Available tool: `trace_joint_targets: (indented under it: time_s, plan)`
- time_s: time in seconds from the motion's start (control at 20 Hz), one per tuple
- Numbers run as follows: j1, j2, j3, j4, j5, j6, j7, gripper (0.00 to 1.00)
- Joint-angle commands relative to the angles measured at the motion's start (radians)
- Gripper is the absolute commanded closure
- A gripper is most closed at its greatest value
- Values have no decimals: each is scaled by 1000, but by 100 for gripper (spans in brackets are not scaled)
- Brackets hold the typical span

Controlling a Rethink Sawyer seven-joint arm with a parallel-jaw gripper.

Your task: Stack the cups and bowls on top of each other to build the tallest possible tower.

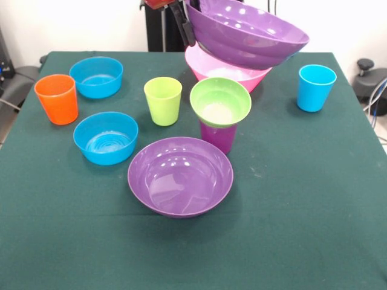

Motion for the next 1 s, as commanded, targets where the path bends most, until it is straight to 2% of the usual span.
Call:
trace_joint_targets:
  time_s: [0.05,0.4,1.0]
  plan:
    - [-9,51,22,68,-55,8,-202,100]
    - [-26,50,33,78,-52,6,-208,100]
    - [-7,60,23,80,-78,-26,-174,100]
